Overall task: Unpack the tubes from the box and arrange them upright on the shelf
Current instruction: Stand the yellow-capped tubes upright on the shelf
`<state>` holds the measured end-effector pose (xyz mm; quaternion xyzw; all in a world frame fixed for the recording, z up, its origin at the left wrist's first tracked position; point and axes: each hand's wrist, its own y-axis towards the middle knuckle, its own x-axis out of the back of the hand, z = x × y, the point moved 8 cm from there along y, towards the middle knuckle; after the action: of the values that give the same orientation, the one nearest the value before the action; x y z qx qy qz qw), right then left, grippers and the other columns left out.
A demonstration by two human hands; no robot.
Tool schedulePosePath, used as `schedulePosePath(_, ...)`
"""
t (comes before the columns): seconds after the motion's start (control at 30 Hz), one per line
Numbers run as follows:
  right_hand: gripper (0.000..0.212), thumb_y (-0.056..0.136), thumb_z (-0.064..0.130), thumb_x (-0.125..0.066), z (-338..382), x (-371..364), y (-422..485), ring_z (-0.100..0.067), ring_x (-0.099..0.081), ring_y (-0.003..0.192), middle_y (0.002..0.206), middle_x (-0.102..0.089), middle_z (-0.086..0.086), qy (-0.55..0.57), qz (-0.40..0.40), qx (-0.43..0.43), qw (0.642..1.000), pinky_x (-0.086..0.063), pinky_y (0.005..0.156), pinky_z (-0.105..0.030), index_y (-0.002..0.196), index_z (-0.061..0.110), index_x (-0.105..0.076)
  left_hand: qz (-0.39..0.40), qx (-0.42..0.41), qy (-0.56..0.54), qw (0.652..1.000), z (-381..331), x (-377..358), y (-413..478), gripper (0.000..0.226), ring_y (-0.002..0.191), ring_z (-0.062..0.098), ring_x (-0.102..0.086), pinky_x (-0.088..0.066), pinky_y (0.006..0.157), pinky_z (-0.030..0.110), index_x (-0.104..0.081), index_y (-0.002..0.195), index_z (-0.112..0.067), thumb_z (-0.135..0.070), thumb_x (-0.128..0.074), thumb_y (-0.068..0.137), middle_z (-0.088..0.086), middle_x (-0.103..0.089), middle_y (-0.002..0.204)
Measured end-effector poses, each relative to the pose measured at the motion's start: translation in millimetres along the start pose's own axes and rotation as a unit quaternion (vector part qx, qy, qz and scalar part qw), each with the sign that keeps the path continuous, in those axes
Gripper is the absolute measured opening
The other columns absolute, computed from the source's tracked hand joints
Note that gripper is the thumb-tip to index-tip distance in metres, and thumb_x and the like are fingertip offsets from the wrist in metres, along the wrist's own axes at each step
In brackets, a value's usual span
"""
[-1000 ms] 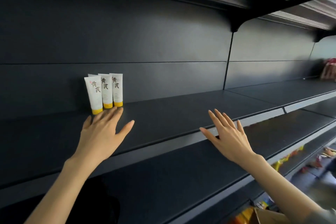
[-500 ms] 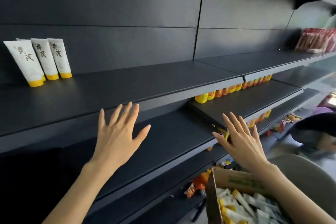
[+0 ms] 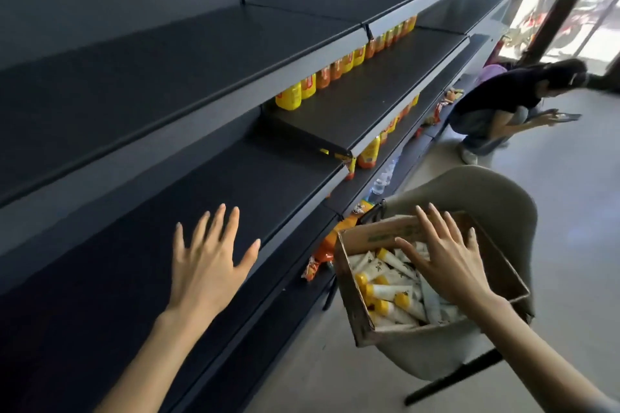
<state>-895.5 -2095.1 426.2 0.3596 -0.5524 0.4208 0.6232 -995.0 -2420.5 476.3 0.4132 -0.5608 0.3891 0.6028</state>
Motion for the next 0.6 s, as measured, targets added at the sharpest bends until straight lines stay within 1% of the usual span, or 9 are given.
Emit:
schedulePosePath(0.07,0.084,0.08,0.072,-0.011,-18,-17,-1,-0.019,-0.001,0.147,0.16,-0.002,0.004,0.012,0.006,-0.045,0.999,-0.004,0.116,-0.053,0.152,0.029,-0.003,0.011,-0.015,0.0,1.0,-3,-21,18,0.095,0.138,0.028,-0.034,-0.021,0.111,0.055,-0.03,0.147,-0.013,-0.069,0.011,0.081,0.008,-0.034,0.151)
schedulePosePath(0.13,0.084,0.08,0.072,-0.012,-35,-36,-4,-0.02,-0.003,0.147,0.16,-0.004,0.003,0.018,0.016,-0.084,0.996,-0.006,0.116,-0.053,0.152,0.029,-0.004,0.025,-0.027,0.001,0.999,-7,-41,34,0.09,0.141,0.025,-0.029,-0.017,0.113,0.053,-0.025,0.148,-0.015,-0.066,0.004,0.081,0.006,-0.03,0.154)
schedulePosePath(0.27,0.084,0.081,0.073,-0.014,-64,-78,-16,-0.021,-0.005,0.147,0.16,-0.005,0.002,0.037,0.048,-0.16,0.985,-0.008,0.116,-0.053,0.152,0.029,-0.005,0.062,-0.064,0.004,0.996,-23,-81,56,0.078,0.144,0.022,-0.021,-0.012,0.115,0.05,-0.017,0.15,-0.017,-0.066,-0.005,0.091,0.003,-0.022,0.157)
schedulePosePath(0.4,0.085,0.081,0.073,-0.014,-85,-120,-23,-0.021,-0.009,0.147,0.16,-0.008,0.0,0.049,0.083,-0.212,0.972,-0.012,0.116,-0.05,0.152,0.027,-0.007,0.106,-0.114,0.005,0.988,-52,-118,71,0.076,0.144,0.021,-0.02,-0.011,0.115,0.05,-0.015,0.15,-0.017,-0.061,-0.011,0.088,0.003,-0.02,0.157)
schedulePosePath(0.53,0.088,0.079,0.074,-0.015,-97,-163,-18,-0.022,-0.014,0.146,0.16,-0.011,-0.002,0.084,0.107,-0.243,0.961,-0.019,0.115,-0.048,0.152,0.024,-0.008,0.144,-0.148,0.006,0.978,-82,-156,86,0.082,0.146,0.019,-0.015,-0.009,0.116,0.048,-0.01,0.151,-0.019,-0.063,0.0,0.082,0.002,-0.016,0.158)
schedulePosePath(0.6,0.088,0.082,0.072,-0.023,-100,-188,-12,-0.023,-0.016,0.146,0.16,-0.011,-0.004,0.125,0.119,-0.252,0.952,-0.023,0.115,-0.047,0.152,0.022,-0.007,0.165,-0.162,-0.002,0.973,-99,-176,93,0.083,0.146,0.018,-0.011,-0.007,0.117,0.047,-0.008,0.151,-0.02,-0.063,0.002,0.081,0.0,-0.014,0.159)
